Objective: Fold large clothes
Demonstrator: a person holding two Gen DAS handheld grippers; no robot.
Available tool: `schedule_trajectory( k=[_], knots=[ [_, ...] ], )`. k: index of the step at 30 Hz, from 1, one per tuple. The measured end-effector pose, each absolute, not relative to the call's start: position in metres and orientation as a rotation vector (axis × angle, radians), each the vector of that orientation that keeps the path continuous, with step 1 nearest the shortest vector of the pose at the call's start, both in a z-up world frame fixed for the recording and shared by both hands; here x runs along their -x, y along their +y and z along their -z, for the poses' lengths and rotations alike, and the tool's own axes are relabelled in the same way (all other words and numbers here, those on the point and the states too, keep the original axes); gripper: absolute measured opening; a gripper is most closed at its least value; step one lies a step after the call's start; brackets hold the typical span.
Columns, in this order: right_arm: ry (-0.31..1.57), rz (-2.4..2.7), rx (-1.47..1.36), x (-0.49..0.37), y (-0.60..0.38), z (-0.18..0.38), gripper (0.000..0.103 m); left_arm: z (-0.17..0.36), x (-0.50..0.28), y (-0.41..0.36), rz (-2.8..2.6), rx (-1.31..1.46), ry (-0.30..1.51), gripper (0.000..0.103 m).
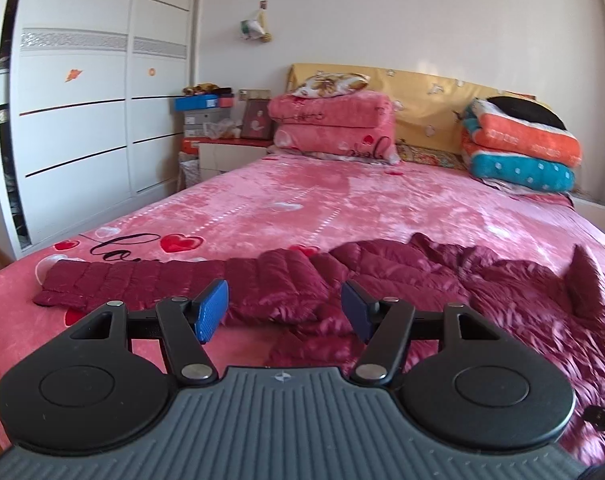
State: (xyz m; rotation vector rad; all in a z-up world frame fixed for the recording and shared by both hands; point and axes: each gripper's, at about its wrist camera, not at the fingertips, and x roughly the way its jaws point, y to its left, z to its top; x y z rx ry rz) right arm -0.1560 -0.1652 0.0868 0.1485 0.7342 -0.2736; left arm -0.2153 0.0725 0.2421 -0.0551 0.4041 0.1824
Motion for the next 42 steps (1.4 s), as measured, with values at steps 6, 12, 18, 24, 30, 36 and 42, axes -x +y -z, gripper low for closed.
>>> schedule_trajectory(
  k=[6,12,18,24,30,36,42],
  knots=[
    [0.724,0.294,-0.14,0.175,-0.176,-0.086,0.101,-0.252,0.227,0.051,-0.1,0.004,0.398,0.081],
    [0.714,0.309,-0.149,0.191,-0.193,-0.084,0.101,-0.259,0.237,0.026,-0.017,-0.051,0.37,0.09],
    [0.715,0.317,-0.197,0.204,-0.218,-0.076,0.101,-0.26,0.232,-0.006,0.068,-0.104,0.354,0.091],
    [0.683,0.353,-0.259,0.22,-0.248,-0.08,0.102,-0.264,0.216,-0.049,0.167,-0.162,0.323,0.095],
    [0.606,0.493,-0.311,0.236,-0.289,-0.088,0.102,-0.257,0.188,-0.109,0.34,-0.252,0.281,0.098],
    [0.556,0.472,-0.414,0.24,-0.31,-0.087,0.102,-0.231,0.136,-0.176,0.484,-0.354,0.297,0.098],
    [0.529,0.413,-0.439,0.226,-0.318,-0.088,0.102,-0.217,0.065,-0.245,0.557,-0.388,0.351,0.097]
  ],
)
